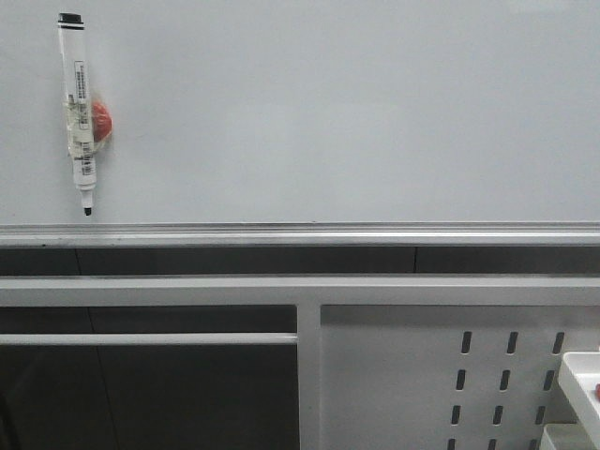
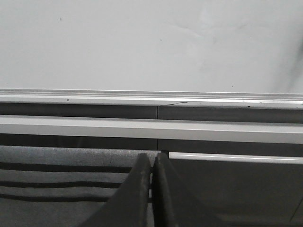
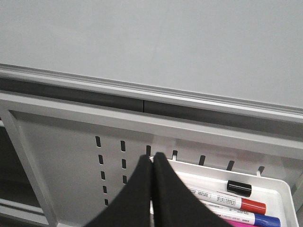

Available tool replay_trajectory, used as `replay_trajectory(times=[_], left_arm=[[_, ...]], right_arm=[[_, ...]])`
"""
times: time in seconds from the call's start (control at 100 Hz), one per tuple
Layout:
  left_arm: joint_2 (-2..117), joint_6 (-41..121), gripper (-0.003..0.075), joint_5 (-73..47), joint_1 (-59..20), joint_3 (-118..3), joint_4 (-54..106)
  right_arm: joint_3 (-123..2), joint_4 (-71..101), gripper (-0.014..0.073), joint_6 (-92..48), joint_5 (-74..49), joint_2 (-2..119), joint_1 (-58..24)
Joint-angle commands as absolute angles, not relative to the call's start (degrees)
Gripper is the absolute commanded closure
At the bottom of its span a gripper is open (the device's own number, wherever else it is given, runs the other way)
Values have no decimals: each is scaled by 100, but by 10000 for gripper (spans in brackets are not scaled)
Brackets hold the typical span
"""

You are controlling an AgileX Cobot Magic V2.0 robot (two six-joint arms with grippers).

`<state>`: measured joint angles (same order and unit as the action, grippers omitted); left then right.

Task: Write number 1 on whiteboard

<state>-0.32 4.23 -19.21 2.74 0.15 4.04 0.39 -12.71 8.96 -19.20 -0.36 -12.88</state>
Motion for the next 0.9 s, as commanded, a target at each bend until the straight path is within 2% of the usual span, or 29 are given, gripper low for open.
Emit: replay_trajectory(times=[0.0,0.89], left_arm=[[-156,382,740,-1566,280,224,453],[-156,382,740,-1517,280,224,425]], right_arm=[[122,-1345,663,846,-1733,-172,-1254],[122,-1345,663,846,-1489,-172,-1254]])
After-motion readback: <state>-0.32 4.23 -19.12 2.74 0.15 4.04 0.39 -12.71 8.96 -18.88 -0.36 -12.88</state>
